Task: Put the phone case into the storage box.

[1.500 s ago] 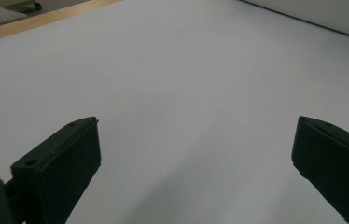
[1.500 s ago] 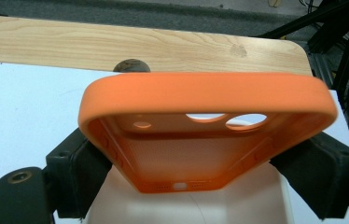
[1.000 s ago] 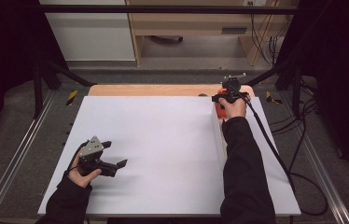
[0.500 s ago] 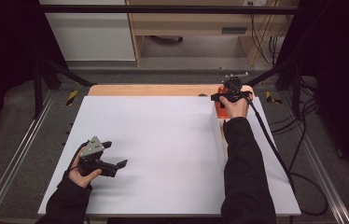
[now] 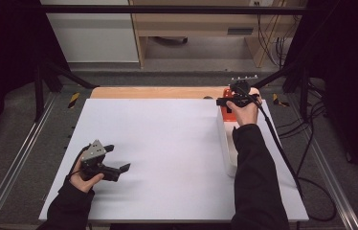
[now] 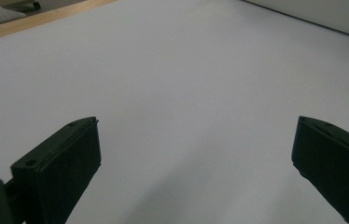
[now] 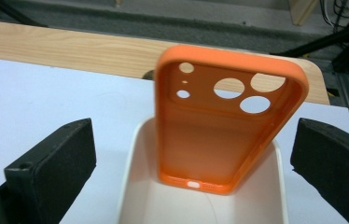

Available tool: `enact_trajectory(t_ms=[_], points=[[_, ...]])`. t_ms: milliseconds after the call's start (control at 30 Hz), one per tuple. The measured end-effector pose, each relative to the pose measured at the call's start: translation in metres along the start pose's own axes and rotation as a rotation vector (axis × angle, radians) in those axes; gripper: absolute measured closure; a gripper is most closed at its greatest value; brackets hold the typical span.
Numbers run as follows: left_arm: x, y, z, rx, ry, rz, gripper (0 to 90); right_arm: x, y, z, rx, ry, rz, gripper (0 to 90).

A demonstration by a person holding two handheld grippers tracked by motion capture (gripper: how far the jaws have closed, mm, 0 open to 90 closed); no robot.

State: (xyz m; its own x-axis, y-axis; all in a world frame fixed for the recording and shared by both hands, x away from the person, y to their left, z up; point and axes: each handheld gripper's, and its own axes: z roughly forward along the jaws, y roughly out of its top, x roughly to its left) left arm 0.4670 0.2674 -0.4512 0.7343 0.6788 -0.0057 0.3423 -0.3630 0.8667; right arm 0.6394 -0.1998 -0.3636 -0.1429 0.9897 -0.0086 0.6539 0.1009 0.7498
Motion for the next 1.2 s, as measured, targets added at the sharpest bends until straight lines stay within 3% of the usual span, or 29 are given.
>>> enact_trajectory(t_ms=[267,600,833,1000,1200], points=[[-0.001,0.000,0.000,0.004,-0.003,0.004,0.8,0.004,-0.008,-0.036,-0.078,0.096,-0.034,0.5],[-0.002,0.000,0.001,0.004,-0.007,-0.002,0.4,0.018,-0.029,-0.079,-0.182,0.282,-0.160,1.5],[-0.003,0.001,0.000,-0.002,-0.007,-0.003,0.4,0.017,-0.051,-0.107,-0.249,0.374,-0.211,1.5],[-0.003,0.001,-0.001,-0.006,-0.008,0.000,0.4,0.011,-0.070,-0.118,-0.282,0.436,-0.215,1.3],[-0.005,0.002,-0.002,-0.019,-0.014,0.007,0.4,0.007,-0.096,-0.125,-0.315,0.514,-0.257,0.4]])
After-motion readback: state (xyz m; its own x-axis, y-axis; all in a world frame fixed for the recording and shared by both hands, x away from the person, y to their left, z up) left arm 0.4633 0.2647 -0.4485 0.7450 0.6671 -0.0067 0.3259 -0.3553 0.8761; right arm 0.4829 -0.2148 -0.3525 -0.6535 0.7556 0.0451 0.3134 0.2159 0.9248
